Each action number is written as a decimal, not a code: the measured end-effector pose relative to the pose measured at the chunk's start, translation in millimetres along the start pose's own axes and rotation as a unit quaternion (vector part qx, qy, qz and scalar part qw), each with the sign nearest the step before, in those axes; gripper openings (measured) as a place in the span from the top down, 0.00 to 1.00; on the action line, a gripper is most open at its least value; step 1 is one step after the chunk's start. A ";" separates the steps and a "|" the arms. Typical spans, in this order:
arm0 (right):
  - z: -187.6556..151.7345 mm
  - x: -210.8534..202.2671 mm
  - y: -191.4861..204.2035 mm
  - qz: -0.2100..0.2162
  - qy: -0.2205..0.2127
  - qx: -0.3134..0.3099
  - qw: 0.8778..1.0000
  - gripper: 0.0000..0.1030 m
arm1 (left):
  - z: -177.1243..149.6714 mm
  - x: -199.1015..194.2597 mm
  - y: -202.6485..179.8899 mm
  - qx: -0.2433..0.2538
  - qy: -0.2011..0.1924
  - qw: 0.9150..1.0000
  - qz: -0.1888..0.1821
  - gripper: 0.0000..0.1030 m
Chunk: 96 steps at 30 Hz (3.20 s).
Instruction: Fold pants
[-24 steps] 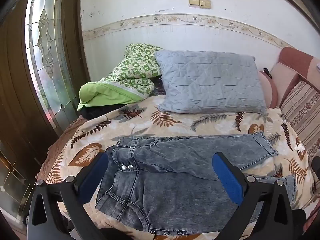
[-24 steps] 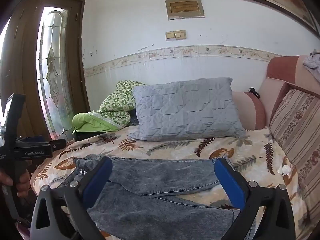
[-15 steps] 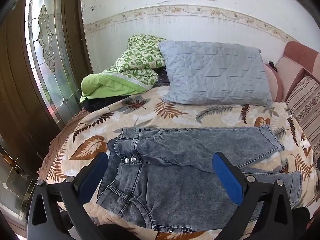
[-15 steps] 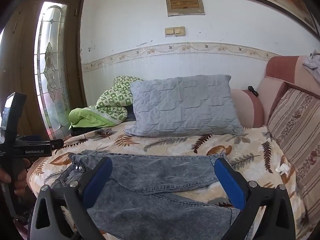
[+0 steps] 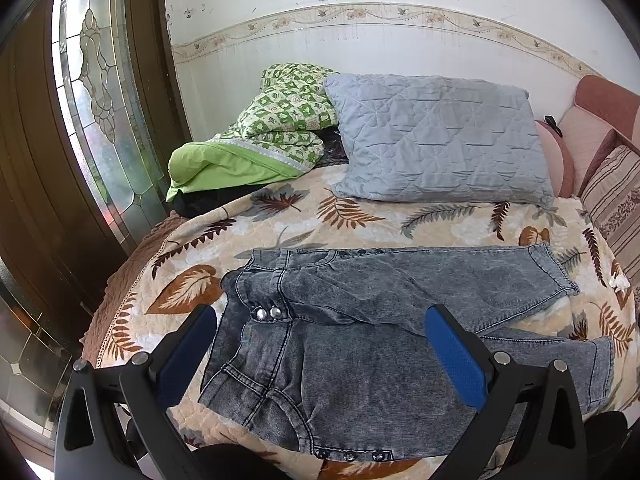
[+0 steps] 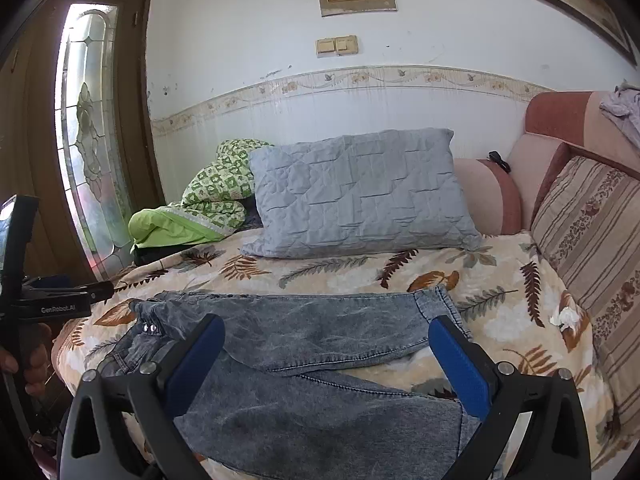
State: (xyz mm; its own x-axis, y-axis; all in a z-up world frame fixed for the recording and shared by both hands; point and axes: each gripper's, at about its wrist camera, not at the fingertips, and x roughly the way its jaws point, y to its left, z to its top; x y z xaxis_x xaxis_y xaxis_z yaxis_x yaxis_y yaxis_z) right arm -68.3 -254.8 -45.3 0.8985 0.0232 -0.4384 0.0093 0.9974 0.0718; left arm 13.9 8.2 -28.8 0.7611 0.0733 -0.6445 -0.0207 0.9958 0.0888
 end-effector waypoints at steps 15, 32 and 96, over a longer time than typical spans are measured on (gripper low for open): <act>-1.2 7.5 -3.2 -0.005 0.021 0.010 1.000 0.00 | -2.6 4.6 5.5 0.003 0.003 1.000 0.006 0.00; -4.8 13.9 -8.7 -0.011 0.037 0.025 0.999 0.00 | -5.1 8.9 9.0 0.002 0.008 1.000 0.007 0.00; 13.0 315.5 -223.9 -0.061 0.238 0.178 0.953 0.01 | 72.7 305.0 111.3 -0.090 0.238 0.967 -0.003 0.00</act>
State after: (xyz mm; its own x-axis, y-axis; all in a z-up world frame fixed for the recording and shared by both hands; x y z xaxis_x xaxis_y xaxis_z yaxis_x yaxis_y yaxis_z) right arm 218.8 -471.7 -188.0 0.5817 0.0221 -0.8131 0.3241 0.9105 0.2566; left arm 290.8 137.5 -160.3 0.3773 0.0410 -0.9252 -0.1623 0.9865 -0.0225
